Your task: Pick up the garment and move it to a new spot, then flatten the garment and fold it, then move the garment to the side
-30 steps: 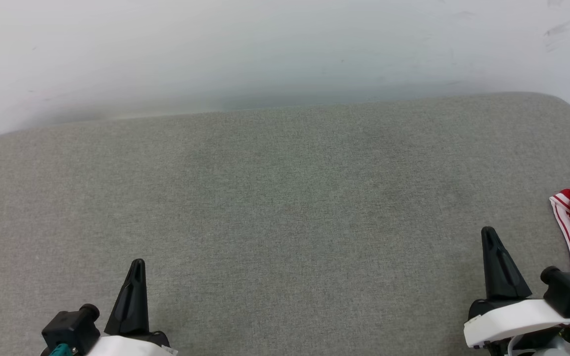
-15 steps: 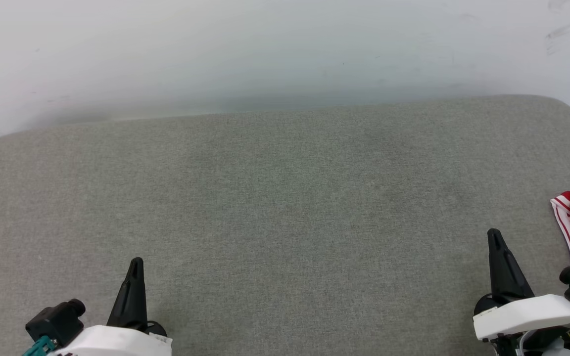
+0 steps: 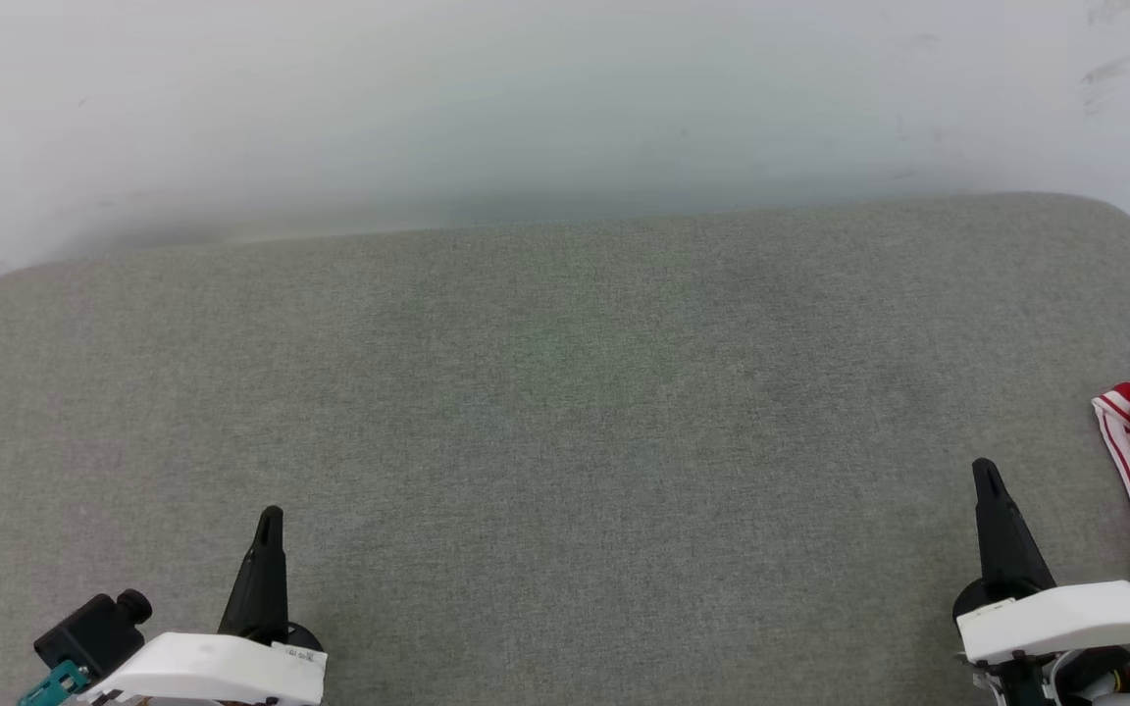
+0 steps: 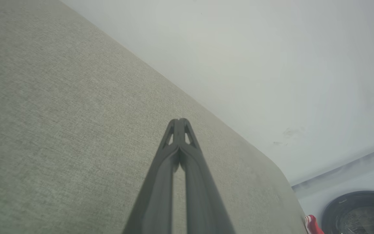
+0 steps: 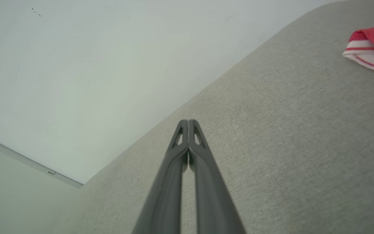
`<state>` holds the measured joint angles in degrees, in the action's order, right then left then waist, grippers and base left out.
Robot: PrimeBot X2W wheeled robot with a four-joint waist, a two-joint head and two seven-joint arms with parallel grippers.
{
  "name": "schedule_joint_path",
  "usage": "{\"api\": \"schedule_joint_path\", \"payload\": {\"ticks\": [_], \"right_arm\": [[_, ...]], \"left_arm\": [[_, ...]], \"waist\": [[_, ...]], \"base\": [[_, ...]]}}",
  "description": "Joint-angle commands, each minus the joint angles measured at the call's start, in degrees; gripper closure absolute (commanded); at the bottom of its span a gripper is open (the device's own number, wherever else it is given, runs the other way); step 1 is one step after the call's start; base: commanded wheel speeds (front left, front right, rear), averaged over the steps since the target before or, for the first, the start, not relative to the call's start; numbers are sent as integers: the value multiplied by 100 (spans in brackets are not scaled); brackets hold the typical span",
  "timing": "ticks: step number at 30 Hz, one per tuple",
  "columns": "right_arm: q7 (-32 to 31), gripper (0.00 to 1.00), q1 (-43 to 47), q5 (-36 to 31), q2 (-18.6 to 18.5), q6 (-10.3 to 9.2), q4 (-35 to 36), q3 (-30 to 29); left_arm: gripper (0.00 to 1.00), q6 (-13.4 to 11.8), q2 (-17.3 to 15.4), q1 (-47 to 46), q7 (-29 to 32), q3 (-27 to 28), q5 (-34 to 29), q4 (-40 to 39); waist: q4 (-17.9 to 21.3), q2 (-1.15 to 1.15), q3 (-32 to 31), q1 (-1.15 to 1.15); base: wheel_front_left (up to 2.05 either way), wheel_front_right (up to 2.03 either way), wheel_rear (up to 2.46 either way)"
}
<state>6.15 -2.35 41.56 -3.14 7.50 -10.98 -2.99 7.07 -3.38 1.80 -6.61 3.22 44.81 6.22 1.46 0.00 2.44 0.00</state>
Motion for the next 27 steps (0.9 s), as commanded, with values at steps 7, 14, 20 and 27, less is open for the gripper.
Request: {"api": "schedule_joint_path", "payload": {"ticks": [7, 14, 20, 27], "right_arm": [[-161, 100, -210, 733, -42, 0, 19, -45], [-283, 100, -233, 1263, -43, 0, -20, -73], [-386, 100, -258, 1684, -43, 0, -51, -96], [-500, 100, -287, 2145, -42, 0, -83, -122]], "left_arm": [[100, 24, -54, -223, 158, 35, 681, 55], [100, 27, -57, -303, 284, 52, 1182, 141], [100, 31, -59, -362, 385, 69, 1586, 207], [100, 34, -59, -419, 497, 89, 2023, 284]], "waist": [[-13, 0, -20, 0], [-25, 0, -38, 0], [-35, 0, -53, 0], [-46, 0, -71, 0]], "base": [[0, 0, 0], [0, 0, 0], [0, 0, 0], [0, 0, 0]]}}
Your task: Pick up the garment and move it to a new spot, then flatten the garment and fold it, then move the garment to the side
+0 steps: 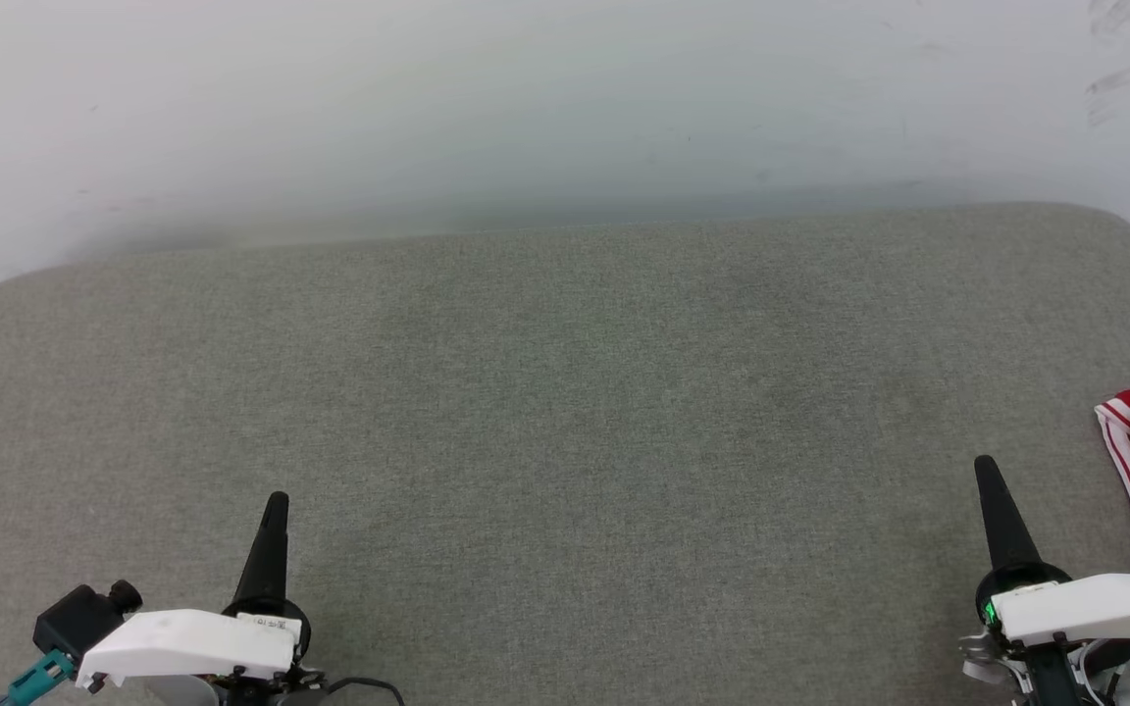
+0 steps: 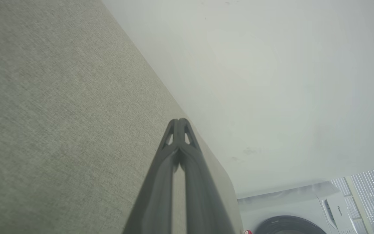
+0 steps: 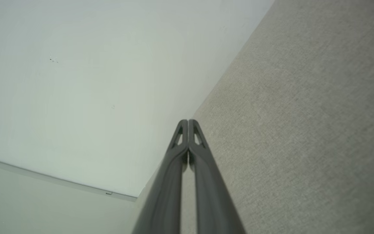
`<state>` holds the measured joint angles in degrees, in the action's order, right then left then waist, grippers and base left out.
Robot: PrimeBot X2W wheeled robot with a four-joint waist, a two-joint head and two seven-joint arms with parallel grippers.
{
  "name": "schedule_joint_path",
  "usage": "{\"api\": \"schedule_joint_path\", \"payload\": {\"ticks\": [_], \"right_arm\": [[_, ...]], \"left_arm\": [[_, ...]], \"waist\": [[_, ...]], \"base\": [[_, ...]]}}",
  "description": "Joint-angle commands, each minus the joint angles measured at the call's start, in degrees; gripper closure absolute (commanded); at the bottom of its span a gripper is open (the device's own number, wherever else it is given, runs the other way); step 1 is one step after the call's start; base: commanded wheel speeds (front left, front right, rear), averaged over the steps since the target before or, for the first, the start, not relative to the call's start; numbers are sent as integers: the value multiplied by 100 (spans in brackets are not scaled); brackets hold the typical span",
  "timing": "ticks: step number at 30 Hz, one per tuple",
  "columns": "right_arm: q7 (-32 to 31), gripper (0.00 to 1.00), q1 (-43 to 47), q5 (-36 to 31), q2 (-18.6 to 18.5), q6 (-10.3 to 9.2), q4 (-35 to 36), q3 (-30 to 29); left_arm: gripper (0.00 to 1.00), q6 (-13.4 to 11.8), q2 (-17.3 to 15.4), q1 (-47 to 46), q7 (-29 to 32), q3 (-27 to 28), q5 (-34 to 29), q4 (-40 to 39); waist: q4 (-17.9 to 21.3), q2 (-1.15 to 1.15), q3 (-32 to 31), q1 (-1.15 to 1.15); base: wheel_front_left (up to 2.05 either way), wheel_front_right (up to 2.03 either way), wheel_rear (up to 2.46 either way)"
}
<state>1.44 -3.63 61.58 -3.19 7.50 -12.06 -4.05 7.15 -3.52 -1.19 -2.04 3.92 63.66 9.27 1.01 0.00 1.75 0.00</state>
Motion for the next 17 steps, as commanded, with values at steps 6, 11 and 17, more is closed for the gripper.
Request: {"api": "schedule_joint_path", "payload": {"ticks": [6, 11, 17], "right_arm": [[-119, 100, -172, 517, -35, -1, -1, -39], [-196, 100, -179, 812, -34, -1, -22, -57], [-307, 100, -200, 1262, -30, -1, -54, -85]], "left_arm": [[100, 30, -44, -181, 137, 38, 492, 44], [100, 32, -42, -221, 203, 53, 774, 89], [100, 33, -39, -283, 320, 77, 1196, 166]], "waist": [[-12, 0, -18, 0], [-20, 0, -31, 0], [-33, 0, -51, 0]], "base": [[0, 0, 0], [0, 0, 0], [0, 0, 0]]}}
